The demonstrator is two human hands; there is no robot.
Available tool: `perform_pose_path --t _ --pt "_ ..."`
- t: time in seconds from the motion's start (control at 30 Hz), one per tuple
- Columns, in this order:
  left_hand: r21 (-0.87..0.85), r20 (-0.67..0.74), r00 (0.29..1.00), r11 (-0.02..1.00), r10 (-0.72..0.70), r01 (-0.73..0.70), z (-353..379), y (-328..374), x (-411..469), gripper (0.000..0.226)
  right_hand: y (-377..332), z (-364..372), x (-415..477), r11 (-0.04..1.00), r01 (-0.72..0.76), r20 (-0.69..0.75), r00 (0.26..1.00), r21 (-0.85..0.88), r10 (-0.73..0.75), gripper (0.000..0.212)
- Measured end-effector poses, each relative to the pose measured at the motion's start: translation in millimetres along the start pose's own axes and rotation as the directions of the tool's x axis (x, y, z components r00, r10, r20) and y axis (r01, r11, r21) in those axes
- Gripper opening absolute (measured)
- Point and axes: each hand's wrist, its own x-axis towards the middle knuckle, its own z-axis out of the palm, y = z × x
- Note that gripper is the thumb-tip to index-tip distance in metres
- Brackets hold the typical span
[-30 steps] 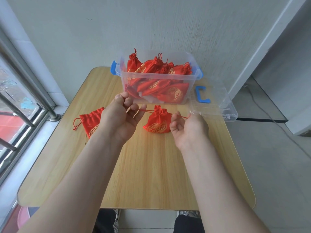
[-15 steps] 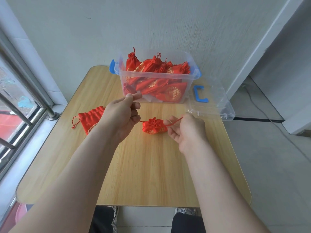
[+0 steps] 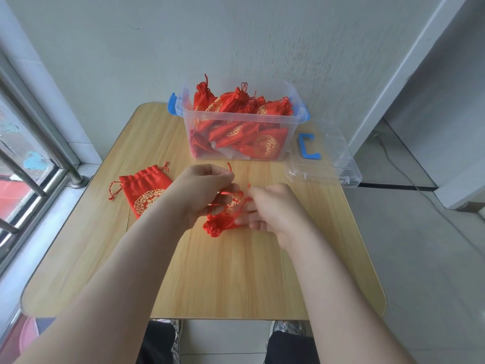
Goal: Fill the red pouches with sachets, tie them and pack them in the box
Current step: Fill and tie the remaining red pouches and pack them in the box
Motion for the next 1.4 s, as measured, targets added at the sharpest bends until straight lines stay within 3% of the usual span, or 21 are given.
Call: perform_pose_path --t 0.13,0.3,0.57,0.7,0.83,1.03,1.17,1.4 --pt "0.132 -0.024 0.999 0.99 0.044 -0.04 1 -1 0 0.016 -3 -5 3 0.987 0.13 -0.133 0.984 0.096 -0.117 0.017" --pt "0.182 0.035 0.997 0.981 0.065 -0.07 1 1 -1 0.015 -2 -5 3 0.965 0.204 -0.112 0.976 0.163 -0.187 0.001" --pt "0.294 0.077 0.988 0.943 0.137 -0.154 -1 1 -1 0.013 2 -7 8 0.971 0.22 -0.108 0.972 0.097 -0.21 0.012" --pt "0.27 0.084 0.993 0.957 0.085 -0.105 -6 0 0 0.015 2 -7 10 0.968 0.227 -0.128 0.969 0.106 -0.213 0.003" --pt "0.197 0.111 0.993 0.979 0.028 -0.05 -4 0 -2 0.02 5 -8 13 0.966 0.224 -0.178 0.964 0.13 -0.2 0.01" --pt "0.173 0.04 0.999 0.984 0.024 -0.031 -4 1 1 0.021 3 -12 8 0.957 0.238 -0.203 0.958 0.164 -0.204 0.003" --pt "0.225 0.107 0.993 0.971 0.059 -0.082 -6 2 0 0.019 2 -13 5 0.949 0.313 -0.129 0.943 0.032 -0.307 0.009" --pt "0.262 0.211 0.975 0.956 0.076 -0.131 -9 5 -3 0.017 8 -18 13 0.89 0.415 -0.121 0.89 -0.187 -0.44 0.01"
